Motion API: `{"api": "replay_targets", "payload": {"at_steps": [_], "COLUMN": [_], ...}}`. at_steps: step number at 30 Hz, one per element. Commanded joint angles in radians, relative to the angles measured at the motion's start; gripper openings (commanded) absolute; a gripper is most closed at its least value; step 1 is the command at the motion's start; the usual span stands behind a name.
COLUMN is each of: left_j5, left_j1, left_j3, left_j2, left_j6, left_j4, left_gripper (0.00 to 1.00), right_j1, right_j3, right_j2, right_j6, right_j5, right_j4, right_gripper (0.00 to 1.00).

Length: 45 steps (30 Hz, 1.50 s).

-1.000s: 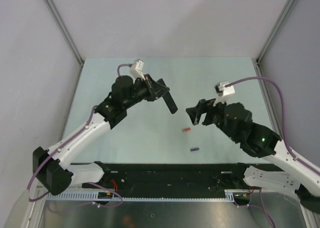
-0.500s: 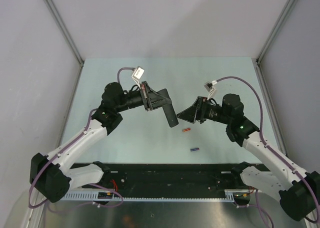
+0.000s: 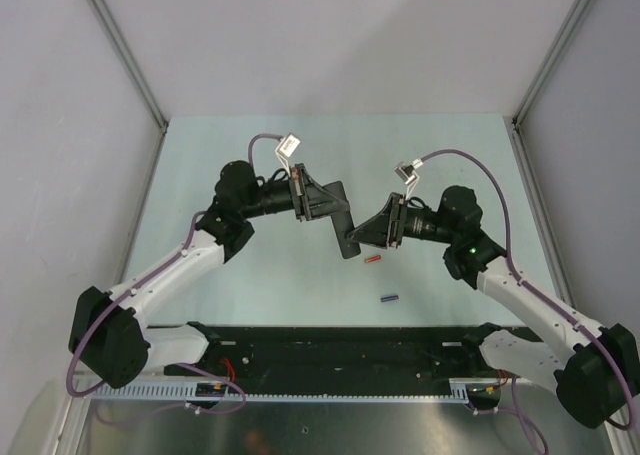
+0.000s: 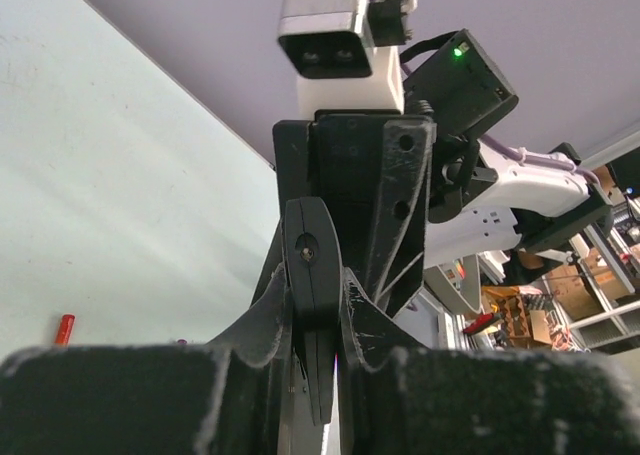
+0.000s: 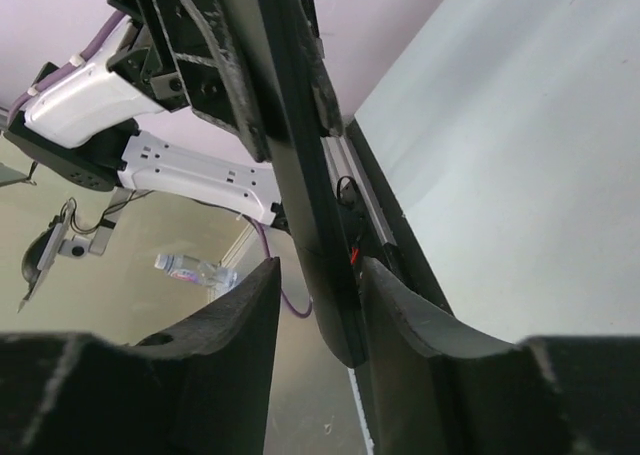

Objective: Load the batteries into the remote control

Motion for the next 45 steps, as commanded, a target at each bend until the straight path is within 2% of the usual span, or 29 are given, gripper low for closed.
{"api": "replay_targets", "payload": {"at_steps": [1,5,6,8,10,11,17,22,27,30,39,40,42,43,45], "left_j5": [0.034,0.04,0.039,0.039,0.039,0.039,0.031,0.024,-0.004,-0.024,-0.048,-0.052,-0.053,-0.058,-0.059], "left_j1": [0.009,0.007,0.007,0.004,0.001,0.0,-0.016,-0.033,-0.051,-0.054,-0.054,-0.054,-0.054,-0.056,-0.054], "left_j3": [0.031,0.022,0.018,0.008,0.001,-0.007,-0.039,-0.059,-0.087,-0.113,-0.148,-0.15,-0.156,-0.156,-0.156], "left_j2": [-0.001,-0.003,-0.003,-0.004,-0.003,-0.003,-0.009,-0.019,-0.03,-0.041,-0.069,-0.068,-0.069,-0.068,-0.067], "left_j6": [-0.036,-0.053,-0.056,-0.061,-0.064,-0.066,-0.067,-0.066,-0.069,-0.079,-0.099,-0.101,-0.105,-0.108,-0.112], "left_j4": [0.092,0.109,0.115,0.121,0.128,0.131,0.146,0.158,0.177,0.2,0.25,0.255,0.263,0.264,0.267], "left_gripper": [0.0,0.0,0.0,0.0,0.08,0.17,0.32,0.36,0.34,0.27,0.22,0.2,0.01,0.0,0.0], "right_j1": [0.024,0.032,0.033,0.041,0.047,0.052,0.064,0.064,0.064,0.062,0.052,0.052,0.052,0.05,0.049], "right_j3": [-0.004,-0.008,-0.008,-0.008,-0.01,-0.01,-0.01,-0.008,-0.019,-0.028,-0.05,-0.051,-0.053,-0.053,-0.053], "right_j2": [0.012,0.018,0.02,0.026,0.032,0.035,0.041,0.035,0.021,0.018,0.004,0.004,0.006,0.006,0.011], "right_j6": [-0.026,-0.014,-0.011,-0.002,0.012,0.017,0.032,0.037,0.044,0.057,0.075,0.081,0.081,0.083,0.086], "right_j5": [-0.013,-0.001,0.0,0.002,0.004,0.008,0.025,0.031,0.053,0.053,0.056,0.054,0.051,0.048,0.042], "right_j4": [0.017,0.037,0.05,0.063,0.088,0.094,0.113,0.12,0.137,0.154,0.177,0.182,0.185,0.183,0.179], "right_gripper": [0.41,0.3,0.24,0.18,0.07,0.01,0.0,0.0,0.0,0.0,0.0,0.0,0.0,0.0,0.15]}}
